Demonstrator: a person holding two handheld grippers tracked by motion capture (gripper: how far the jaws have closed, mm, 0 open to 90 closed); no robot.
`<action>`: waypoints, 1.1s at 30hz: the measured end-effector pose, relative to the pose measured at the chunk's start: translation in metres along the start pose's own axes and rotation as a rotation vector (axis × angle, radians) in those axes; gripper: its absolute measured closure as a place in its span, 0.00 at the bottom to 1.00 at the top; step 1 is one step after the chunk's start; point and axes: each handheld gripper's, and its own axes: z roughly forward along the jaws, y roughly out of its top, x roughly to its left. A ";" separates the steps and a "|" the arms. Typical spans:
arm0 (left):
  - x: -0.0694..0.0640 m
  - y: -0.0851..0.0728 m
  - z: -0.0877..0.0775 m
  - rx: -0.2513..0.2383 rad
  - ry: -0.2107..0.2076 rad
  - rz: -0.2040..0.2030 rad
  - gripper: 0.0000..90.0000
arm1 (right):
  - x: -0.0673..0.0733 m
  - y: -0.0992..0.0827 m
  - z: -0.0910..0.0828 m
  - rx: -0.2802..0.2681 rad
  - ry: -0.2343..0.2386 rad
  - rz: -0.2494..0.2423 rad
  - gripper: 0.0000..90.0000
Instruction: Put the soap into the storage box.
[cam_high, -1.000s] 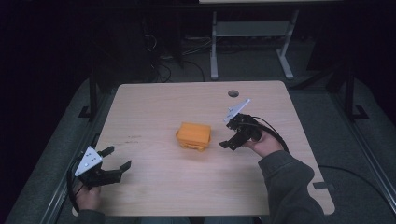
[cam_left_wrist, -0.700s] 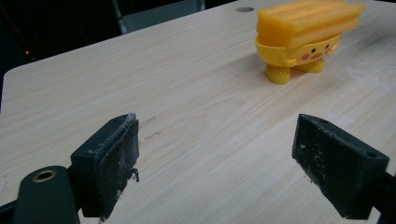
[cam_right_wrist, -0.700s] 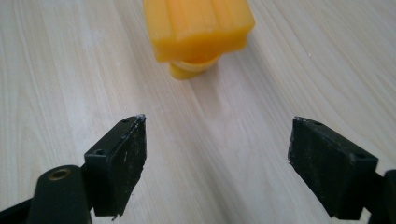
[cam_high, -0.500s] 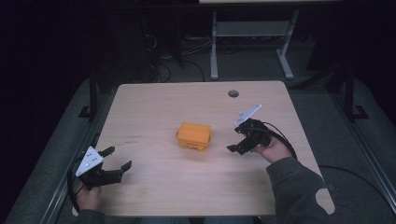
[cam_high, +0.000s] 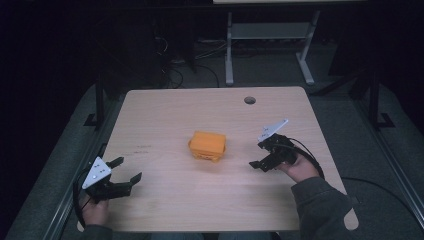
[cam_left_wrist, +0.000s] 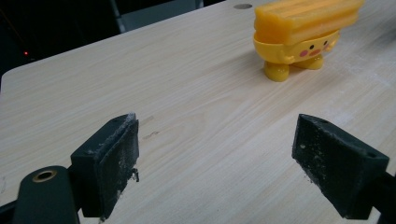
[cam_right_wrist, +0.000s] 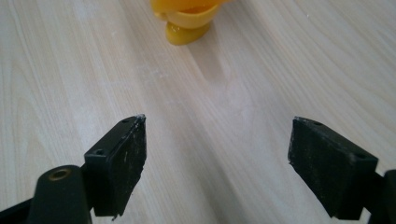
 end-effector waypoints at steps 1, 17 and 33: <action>0.000 0.000 0.000 -0.001 0.000 -0.003 0.15 | 0.000 -0.001 0.000 -0.001 0.000 0.000 0.21; -0.001 0.000 0.002 0.017 -0.005 0.009 0.15 | 0.008 -0.034 -0.004 -0.014 0.002 0.051 0.21; -0.003 -0.001 0.006 0.040 -0.018 0.026 0.15 | 0.012 -0.067 -0.007 -0.057 -0.013 0.087 0.21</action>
